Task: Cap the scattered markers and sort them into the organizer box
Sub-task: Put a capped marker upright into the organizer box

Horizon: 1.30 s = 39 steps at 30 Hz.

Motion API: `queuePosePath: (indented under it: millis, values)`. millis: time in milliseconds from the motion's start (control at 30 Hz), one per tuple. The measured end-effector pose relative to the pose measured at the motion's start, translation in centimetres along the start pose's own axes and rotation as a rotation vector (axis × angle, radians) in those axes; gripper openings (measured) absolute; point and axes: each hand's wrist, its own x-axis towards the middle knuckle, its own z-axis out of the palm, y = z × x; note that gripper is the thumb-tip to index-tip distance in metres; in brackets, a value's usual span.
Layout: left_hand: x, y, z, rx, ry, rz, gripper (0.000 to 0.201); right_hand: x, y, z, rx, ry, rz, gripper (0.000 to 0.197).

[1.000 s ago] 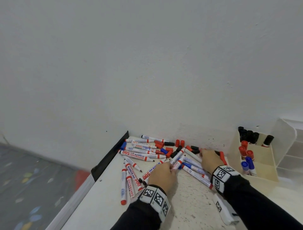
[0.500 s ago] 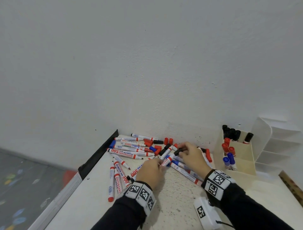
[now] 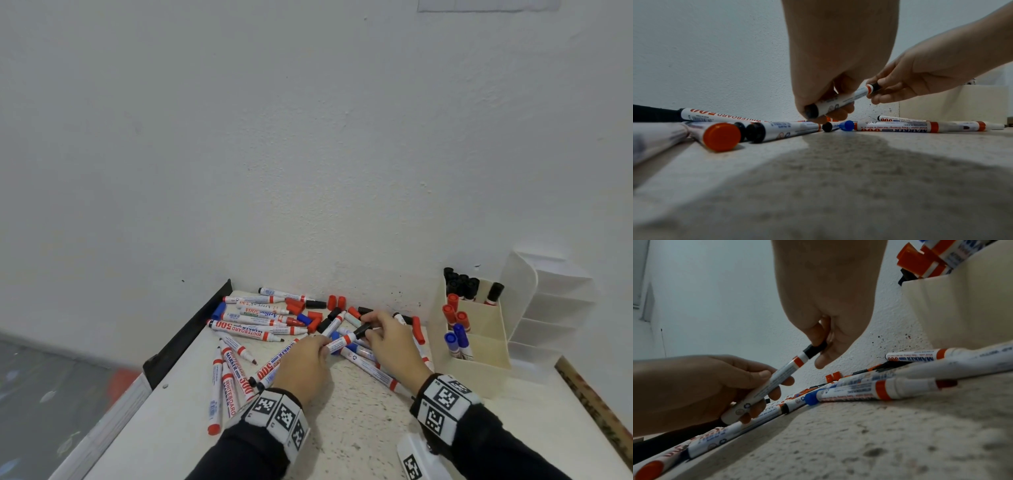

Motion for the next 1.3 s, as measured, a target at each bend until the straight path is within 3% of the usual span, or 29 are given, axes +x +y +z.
queuePosePath:
  millis: [133,300,500,700,833,1000,1200,1300]
  values:
    - [-0.1,0.1,0.1,-0.058,-0.041,0.033,0.027,-0.6,-0.2,0.5,0.160,-0.044,0.064,0.012]
    - [-0.6,1.1,-0.4,-0.059,-0.035,0.162,0.017,-0.8,-0.3,0.9,0.141,0.025,0.054,0.045]
    - [-0.7,1.2,-0.4,0.125,-0.090,0.150,0.029,-1.0,-1.1,1.1,0.123,0.013,0.048,0.048]
    - [-0.9,1.2,-0.3,-0.138,-0.223,0.112,0.035,-1.2,-1.6,1.5,0.224,-0.028,0.012,0.044]
    - [-1.4,2.2,-0.9,-0.437,-0.378,-0.048,0.039,-1.1,-1.1,1.4,0.275,-0.088,-0.033,0.039]
    - [-1.4,2.5,-0.9,-0.470,-0.448,-0.067,0.039,-1.5,-1.1,0.3,0.233,-0.164,-0.053,0.036]
    - [-1.8,4.4,-0.6,-0.440,-0.381,0.028,0.039,-1.7,-2.4,-2.5,0.093,0.008,-0.182,0.022]
    - [-0.9,4.9,0.1,-0.246,-0.360,0.072,0.042,-1.1,-3.8,-6.0,0.077,0.257,-0.253,0.013]
